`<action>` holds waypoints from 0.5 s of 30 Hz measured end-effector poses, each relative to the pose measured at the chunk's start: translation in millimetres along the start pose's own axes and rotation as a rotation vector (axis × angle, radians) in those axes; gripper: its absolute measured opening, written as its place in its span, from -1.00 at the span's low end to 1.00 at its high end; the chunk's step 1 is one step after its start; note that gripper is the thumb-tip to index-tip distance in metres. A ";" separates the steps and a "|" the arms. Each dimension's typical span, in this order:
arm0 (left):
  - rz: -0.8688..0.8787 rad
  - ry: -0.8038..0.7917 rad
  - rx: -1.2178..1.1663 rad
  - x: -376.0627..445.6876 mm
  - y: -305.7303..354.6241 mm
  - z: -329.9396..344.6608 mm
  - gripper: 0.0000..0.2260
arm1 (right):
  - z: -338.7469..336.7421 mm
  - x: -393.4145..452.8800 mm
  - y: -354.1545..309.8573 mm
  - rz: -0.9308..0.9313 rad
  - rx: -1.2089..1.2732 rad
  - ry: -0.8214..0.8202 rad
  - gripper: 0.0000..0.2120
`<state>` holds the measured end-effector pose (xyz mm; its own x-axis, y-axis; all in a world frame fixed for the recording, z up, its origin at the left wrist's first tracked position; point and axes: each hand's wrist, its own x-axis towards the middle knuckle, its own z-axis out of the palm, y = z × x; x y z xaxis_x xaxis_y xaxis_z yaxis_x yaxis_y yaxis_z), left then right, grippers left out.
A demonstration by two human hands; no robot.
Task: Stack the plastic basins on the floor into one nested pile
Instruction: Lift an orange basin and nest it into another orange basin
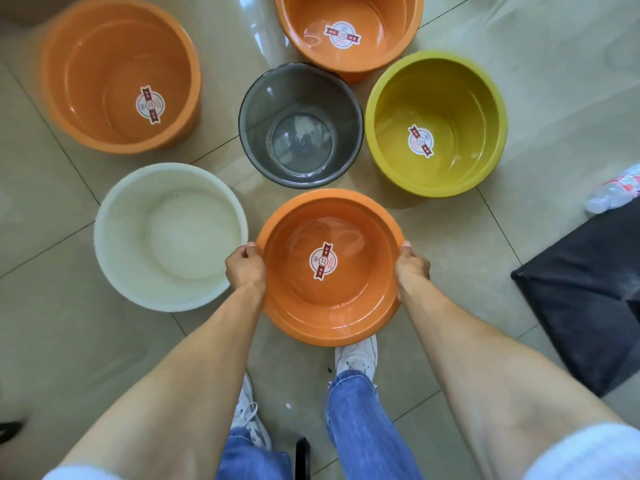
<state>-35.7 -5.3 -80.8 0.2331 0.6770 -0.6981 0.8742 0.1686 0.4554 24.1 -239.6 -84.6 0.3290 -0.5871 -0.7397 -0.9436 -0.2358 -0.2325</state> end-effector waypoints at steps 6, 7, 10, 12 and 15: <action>0.062 0.048 -0.117 -24.8 48.5 -31.0 -0.76 | -18.1 -48.2 -46.0 -0.165 0.040 0.135 -0.49; 0.073 0.067 -0.146 -27.5 58.0 -39.2 -0.77 | -19.1 -58.9 -56.4 -0.199 0.050 0.151 -0.49; 0.067 0.148 -0.225 -35.1 84.6 -68.4 -0.72 | -15.8 -92.7 -85.0 -0.285 0.069 0.156 -0.49; 0.052 0.218 -0.241 -36.5 97.3 -89.9 -0.70 | -8.4 -116.4 -101.6 -0.323 0.056 0.130 -0.50; 0.026 0.313 -0.279 -28.9 104.5 -127.2 -0.68 | 12.6 -151.2 -118.3 -0.372 0.013 0.061 -0.48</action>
<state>-5.3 83.9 57.2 0.0747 0.8615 -0.5023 0.7108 0.3073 0.6327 85.5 -113.2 46.9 0.6503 -0.5086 -0.5643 -0.7597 -0.4318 -0.4863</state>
